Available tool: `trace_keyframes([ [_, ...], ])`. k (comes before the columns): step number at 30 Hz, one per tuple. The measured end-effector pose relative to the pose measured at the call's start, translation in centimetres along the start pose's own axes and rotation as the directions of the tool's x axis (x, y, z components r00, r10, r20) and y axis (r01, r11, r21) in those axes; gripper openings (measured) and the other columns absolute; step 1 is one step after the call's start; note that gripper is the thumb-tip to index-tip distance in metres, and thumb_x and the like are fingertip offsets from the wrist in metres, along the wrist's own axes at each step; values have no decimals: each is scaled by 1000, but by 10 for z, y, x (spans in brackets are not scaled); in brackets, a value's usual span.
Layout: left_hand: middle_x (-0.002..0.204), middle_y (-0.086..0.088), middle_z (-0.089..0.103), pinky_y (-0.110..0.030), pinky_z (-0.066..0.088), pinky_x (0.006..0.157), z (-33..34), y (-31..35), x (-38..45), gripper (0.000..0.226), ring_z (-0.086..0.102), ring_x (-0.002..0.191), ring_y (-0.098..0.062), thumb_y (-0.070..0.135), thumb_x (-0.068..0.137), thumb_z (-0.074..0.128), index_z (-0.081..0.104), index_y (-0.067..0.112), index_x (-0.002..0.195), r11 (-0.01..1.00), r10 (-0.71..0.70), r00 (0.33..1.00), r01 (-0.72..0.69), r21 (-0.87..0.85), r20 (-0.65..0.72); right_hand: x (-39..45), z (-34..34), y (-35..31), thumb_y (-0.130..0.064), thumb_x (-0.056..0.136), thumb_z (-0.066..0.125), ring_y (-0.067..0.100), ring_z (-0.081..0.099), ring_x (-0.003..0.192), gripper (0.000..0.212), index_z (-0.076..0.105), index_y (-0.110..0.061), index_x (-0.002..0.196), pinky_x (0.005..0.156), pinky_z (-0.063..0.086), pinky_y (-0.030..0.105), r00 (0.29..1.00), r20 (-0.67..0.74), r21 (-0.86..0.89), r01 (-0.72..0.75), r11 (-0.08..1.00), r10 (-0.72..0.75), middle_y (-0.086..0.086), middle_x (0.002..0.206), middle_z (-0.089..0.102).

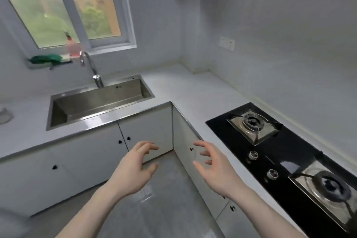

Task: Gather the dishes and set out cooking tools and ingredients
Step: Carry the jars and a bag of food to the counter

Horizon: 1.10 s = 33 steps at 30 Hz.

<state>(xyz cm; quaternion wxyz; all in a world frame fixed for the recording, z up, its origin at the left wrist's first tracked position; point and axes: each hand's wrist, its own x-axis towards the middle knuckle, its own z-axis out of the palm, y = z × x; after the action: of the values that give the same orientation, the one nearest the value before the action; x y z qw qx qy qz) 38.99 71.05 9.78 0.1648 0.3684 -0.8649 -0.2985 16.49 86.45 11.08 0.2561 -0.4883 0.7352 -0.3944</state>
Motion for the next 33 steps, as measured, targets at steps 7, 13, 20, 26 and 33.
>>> trace_keyframes([
  [7, 134, 33, 44, -26, 49, 95, -62, -86, -31, 38, 54, 117, 3, 31, 87, 71, 56, 45, 119, 977, -214, 958, 208, -49, -189, 86, 91, -52, -28, 92, 66, -10, 50, 118, 47, 50, -46, 132, 96, 45, 16, 968, 203, 15, 151, 988, -151, -34, 132, 46],
  [13, 133, 33, 45, -27, 48, 93, -123, -166, -18, 38, 54, 114, 5, 32, 87, 71, 57, 44, 120, 944, -326, 903, 328, -40, -279, 173, 183, -96, -26, 93, 65, -10, 49, 119, 44, 51, -45, 130, 93, 45, 12, 915, 331, 127, 199, 972, -231, -33, 131, 48],
  [20, 129, 37, 46, -20, 44, 91, -196, -255, 26, 41, 52, 114, 8, 28, 87, 73, 56, 45, 120, 888, -446, 828, 457, -51, -341, 282, 279, -145, -29, 93, 64, -13, 49, 119, 42, 52, -46, 129, 95, 44, 11, 860, 450, 229, 149, 962, -241, -31, 130, 51],
  [26, 133, 30, 46, -27, 46, 98, -235, -315, 41, 41, 50, 115, 7, 31, 89, 70, 54, 44, 124, 830, -539, 753, 552, -84, -377, 351, 357, -200, -28, 94, 65, -11, 49, 120, 43, 51, -45, 131, 97, 44, 14, 777, 555, 237, 195, 952, -297, -30, 132, 50],
  [33, 131, 30, 46, -27, 46, 97, -281, -397, 34, 39, 51, 116, 4, 31, 90, 68, 55, 43, 124, 764, -626, 677, 633, -128, -387, 406, 414, -243, -31, 94, 64, -9, 51, 118, 39, 52, -48, 127, 97, 47, 19, 730, 620, 196, 212, 957, -289, -29, 125, 52],
])
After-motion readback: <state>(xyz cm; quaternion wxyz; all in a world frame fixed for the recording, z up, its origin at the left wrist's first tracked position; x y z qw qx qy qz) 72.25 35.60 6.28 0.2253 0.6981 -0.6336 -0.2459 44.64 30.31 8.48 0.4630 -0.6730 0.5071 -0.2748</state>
